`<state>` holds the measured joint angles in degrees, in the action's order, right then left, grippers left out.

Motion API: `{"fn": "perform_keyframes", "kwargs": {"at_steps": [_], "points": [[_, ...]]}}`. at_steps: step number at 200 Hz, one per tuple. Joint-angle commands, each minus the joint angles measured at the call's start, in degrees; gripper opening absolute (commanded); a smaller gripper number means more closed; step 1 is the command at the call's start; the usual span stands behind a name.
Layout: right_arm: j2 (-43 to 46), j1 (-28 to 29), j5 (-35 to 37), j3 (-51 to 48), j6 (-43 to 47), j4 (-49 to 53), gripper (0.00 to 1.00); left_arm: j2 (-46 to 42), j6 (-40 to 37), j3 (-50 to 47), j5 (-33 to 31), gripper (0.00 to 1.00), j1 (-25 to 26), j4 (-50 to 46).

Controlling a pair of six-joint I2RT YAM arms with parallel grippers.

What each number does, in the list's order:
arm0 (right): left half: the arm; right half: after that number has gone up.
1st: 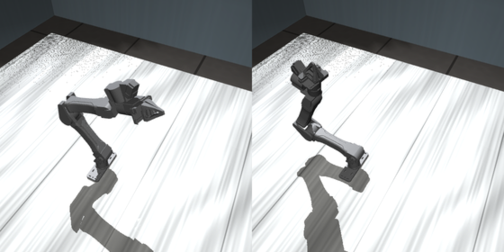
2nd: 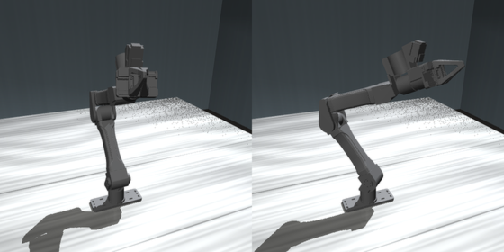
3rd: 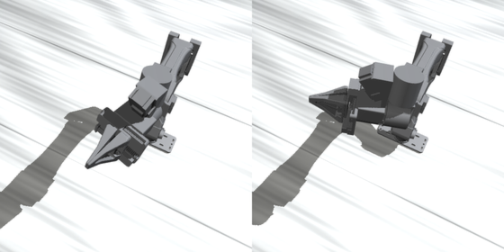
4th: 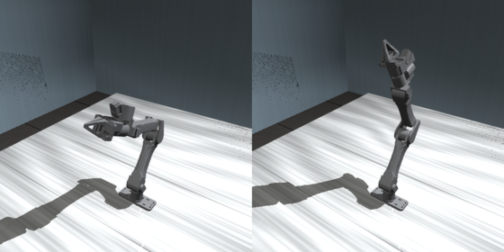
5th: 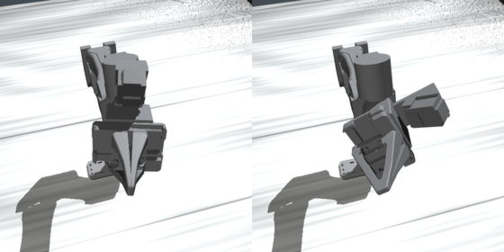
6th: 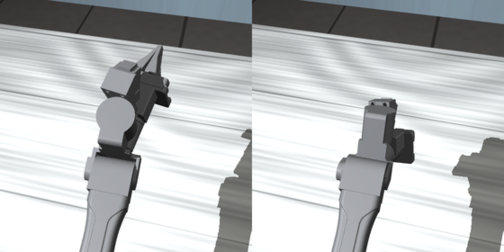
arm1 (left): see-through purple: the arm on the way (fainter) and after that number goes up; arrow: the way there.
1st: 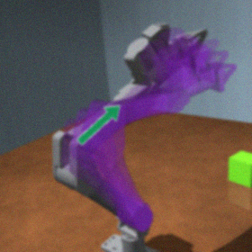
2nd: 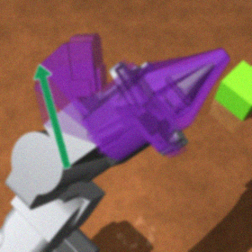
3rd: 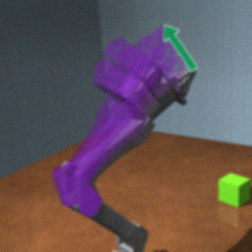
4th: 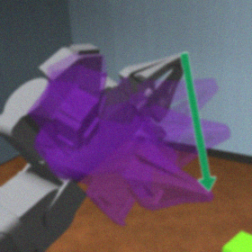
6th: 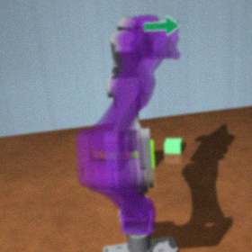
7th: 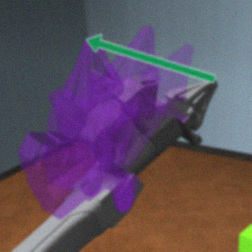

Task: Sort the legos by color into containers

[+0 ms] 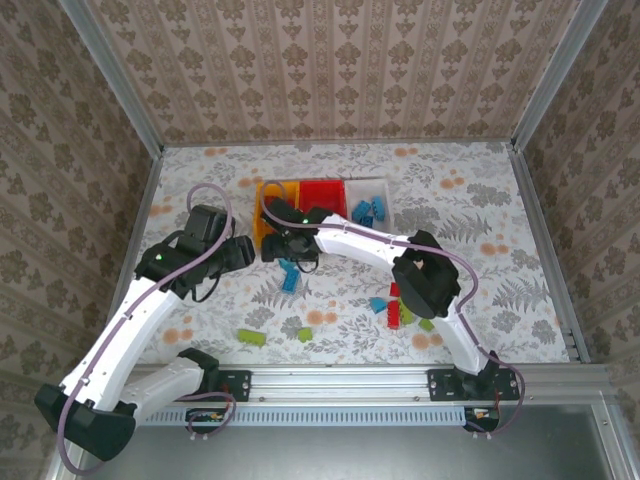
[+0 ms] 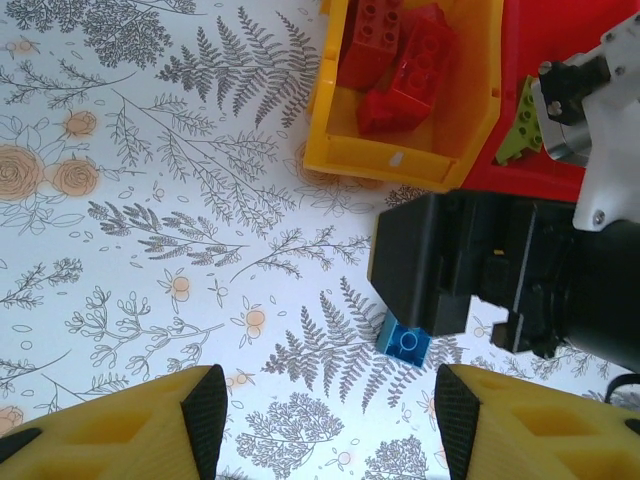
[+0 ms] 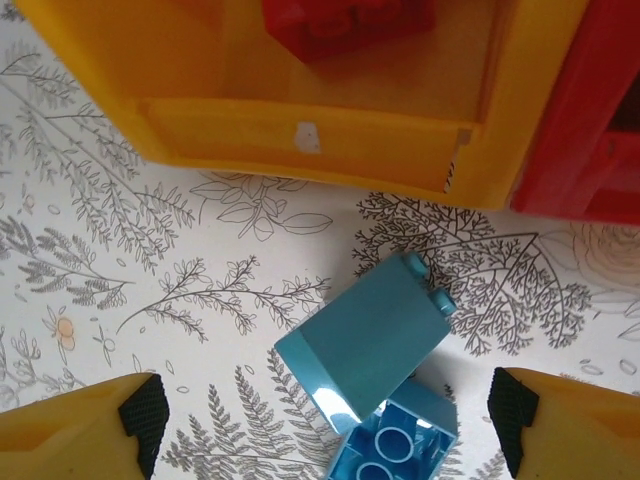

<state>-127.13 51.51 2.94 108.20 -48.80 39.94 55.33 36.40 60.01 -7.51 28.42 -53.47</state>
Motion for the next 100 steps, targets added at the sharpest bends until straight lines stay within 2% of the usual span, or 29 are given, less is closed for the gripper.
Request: {"fn": "perform_keyframes", "kwargs": {"at_steps": [1, 36, 100], "points": [[-2.99, 0.95, 2.74, 4.46, -9.29, 6.88, 0.86, -1.34, -0.43, -0.5, -0.01, 0.59, 0.05, -1.56], [-7.81, 0.89, 3.92, 11.67, -13.51, 13.9, 0.84, -2.4, -1.42, -0.29, 0.55, 0.59, 0.05, -2.27], [-12.63, 0.72, 5.63, 16.96, -15.85, 14.47, 0.73, -4.81, -1.91, -0.52, 0.9, 0.59, 0.05, -3.69]]}}
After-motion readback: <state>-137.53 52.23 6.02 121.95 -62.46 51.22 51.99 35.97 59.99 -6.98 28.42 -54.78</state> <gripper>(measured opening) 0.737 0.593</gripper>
